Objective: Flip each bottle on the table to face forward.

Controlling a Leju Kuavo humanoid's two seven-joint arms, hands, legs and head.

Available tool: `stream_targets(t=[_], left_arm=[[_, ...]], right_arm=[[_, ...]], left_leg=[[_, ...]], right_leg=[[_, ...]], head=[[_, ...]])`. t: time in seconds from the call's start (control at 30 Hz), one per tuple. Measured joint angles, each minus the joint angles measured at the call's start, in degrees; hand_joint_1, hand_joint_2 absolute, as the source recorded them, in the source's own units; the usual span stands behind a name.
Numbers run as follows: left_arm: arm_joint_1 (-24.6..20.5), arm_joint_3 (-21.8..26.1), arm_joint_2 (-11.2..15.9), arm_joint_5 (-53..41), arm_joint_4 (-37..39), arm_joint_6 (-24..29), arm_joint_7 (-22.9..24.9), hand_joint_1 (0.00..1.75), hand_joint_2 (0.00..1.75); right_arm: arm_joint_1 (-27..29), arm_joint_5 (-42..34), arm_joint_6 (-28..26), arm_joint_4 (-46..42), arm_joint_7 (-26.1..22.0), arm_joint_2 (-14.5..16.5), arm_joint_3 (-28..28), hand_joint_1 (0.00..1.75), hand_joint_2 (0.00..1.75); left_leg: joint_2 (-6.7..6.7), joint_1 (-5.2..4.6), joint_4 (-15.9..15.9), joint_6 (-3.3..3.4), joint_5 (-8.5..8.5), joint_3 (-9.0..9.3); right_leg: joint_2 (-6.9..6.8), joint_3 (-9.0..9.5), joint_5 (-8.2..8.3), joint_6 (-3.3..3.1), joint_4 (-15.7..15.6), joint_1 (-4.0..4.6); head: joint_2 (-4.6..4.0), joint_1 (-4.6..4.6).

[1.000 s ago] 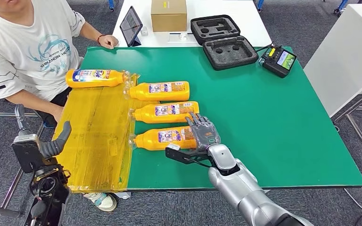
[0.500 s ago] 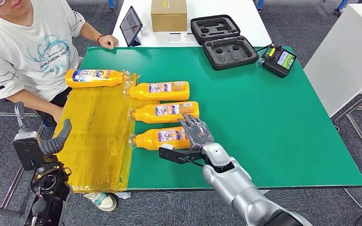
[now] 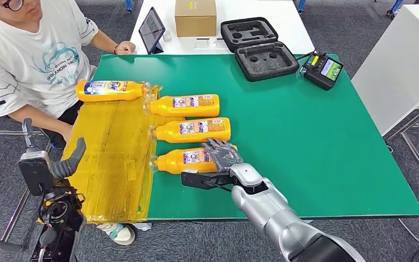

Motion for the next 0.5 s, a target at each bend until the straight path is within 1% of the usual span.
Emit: stream_targets(t=[0.03,0.07,0.17,0.37,0.4,0.5], left_arm=[[-0.01,0.01,0.0,0.05,0.13,-0.01,0.0,0.0,1.75],[-0.02,0.02,-0.01,0.12,0.25,-0.03,0.0,0.0,1.75],[-0.03,0.07,-0.02,0.33,0.51,-0.11,0.01,0.0,1.75],[-0.03,0.18,-0.02,0.46,0.86,-0.13,0.01,0.0,1.75],[-0.03,0.2,-0.02,0.46,0.88,-0.13,0.01,0.0,1.75],[-0.03,0.25,-0.02,0.5,0.92,-0.13,0.01,0.0,1.75]], right_arm=[[-0.38,-0.1,0.78,0.45,0.39,0.06,0.0,0.65,1.75],[-0.78,-0.17,1.47,0.89,0.81,0.1,0.0,0.7,1.75],[-1.86,-0.47,2.89,1.98,1.66,0.18,0.0,0.7,1.75],[-2.74,-0.81,3.27,3.04,1.96,0.29,0.0,0.7,1.75],[-2.8,-0.82,3.28,3.15,1.97,0.3,0.0,0.75,1.75],[-2.93,-0.82,3.3,3.43,1.99,0.33,0.0,1.32,1.75]], left_leg=[[0.0,0.0,0.0,0.0,0.0,0.01],[0.0,0.0,0.0,0.0,0.0,0.01],[-0.01,0.0,0.0,0.0,0.0,0.03],[-0.01,-0.01,0.0,0.01,0.0,0.05],[-0.01,-0.01,0.0,0.0,0.0,0.05],[-0.01,-0.01,0.0,0.0,0.0,0.05]], right_leg=[[0.0,0.0,0.0,0.0,0.0,0.0],[0.0,0.01,0.0,0.0,0.0,0.0],[-0.01,0.03,0.0,0.0,0.0,0.0],[-0.01,0.05,0.0,0.0,0.0,-0.02],[-0.01,0.05,0.0,0.0,0.0,-0.02],[-0.01,0.05,0.0,0.0,0.0,-0.01]], head=[[0.0,0.0],[0.0,-0.01],[0.0,0.01],[0.0,0.0],[0.0,0.0],[0.0,-0.01]])
